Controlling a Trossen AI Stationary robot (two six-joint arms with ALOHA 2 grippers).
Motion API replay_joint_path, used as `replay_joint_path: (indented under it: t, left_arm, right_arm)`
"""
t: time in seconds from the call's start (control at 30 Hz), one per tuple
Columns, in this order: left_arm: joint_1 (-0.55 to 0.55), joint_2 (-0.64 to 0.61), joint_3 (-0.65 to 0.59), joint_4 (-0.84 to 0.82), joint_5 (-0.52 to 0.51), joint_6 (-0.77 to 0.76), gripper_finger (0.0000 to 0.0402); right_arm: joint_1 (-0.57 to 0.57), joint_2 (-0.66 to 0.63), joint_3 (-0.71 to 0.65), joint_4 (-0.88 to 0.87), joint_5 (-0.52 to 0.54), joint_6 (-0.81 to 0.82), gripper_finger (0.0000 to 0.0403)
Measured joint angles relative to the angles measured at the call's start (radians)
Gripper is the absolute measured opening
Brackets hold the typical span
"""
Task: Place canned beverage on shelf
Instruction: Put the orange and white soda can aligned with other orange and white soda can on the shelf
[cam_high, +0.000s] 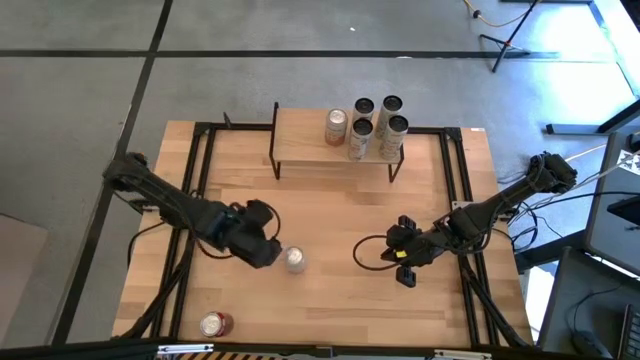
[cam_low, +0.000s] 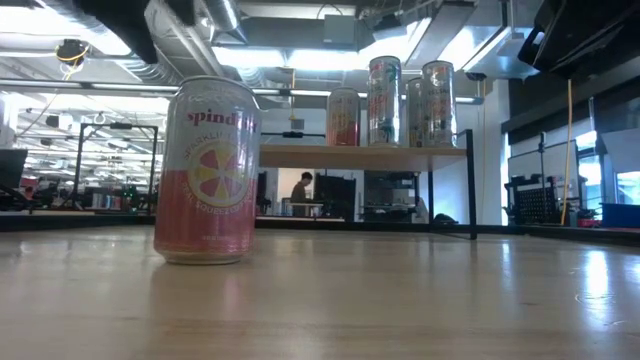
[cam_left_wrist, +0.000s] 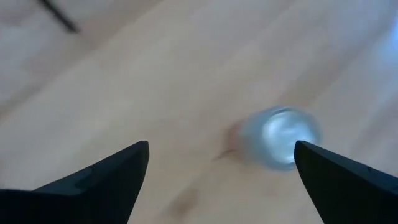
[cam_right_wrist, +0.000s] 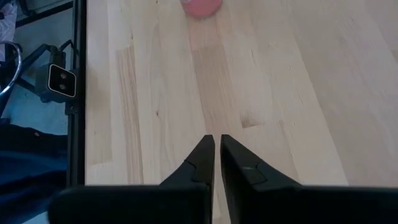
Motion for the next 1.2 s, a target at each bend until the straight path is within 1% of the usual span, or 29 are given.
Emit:
replay_joint_path:
  t: [0.07, 0.17, 0.23, 0.33, 0.53, 0.73, 0.93, 1.03, 1.2]
  left_arm:
    - [0.0, -0.053, -0.073, 0.144, 0.0, 0.003, 0.0389]
    - [0.0, -0.096, -0.131, 0.302, -0.01, 0.024, 0.0389]
    - [0.0, -0.096, -0.143, 0.372, -0.012, 0.057, 0.0389]
    - [0.0, -0.075, -0.143, 0.417, -0.011, 0.103, 0.0389]
    - [0.0, -0.009, -0.143, 0.422, -0.008, 0.155, 0.0389]
    - [0.0, 0.046, -0.143, 0.423, -0.003, 0.168, 0.0389]
    - [-0.036, 0.102, -0.143, 0.456, 0.006, 0.213, 0.0389]
    - [-0.052, 0.136, -0.143, 0.462, -0.01, 0.22, 0.0389]
    - [-0.058, 0.195, -0.143, 0.461, -0.046, 0.22, 0.0389]
  right_arm:
    - [0.0, 0.0, 0.0, 0.0, 0.0, 0.0, 0.0017]
    - [0.0, 0.0, 0.0, 0.0, 0.0, -0.001, 0.0017]
    - [0.0, 0.0, 0.0, 0.0, 0.0, -0.001, 0.0017]
    - [0.0, 0.0, 0.0, 0.0, 0.001, -0.004, 0.0017]
    - [0.0, 0.0, 0.0, 0.0, 0.001, -0.018, 0.0017]
    - [0.0, 0.0, 0.0, 0.0, 0.002, -0.022, 0.0017]
    - [0.0, 0.0, 0.0, 0.0, 0.008, -0.023, 0.0017]
    - [0.0, 0.0, 0.0, 0.0, 0.032, -0.023, 0.0017]
    - [0.0, 0.0, 0.0, 0.0, 0.036, -0.023, 0.0017]
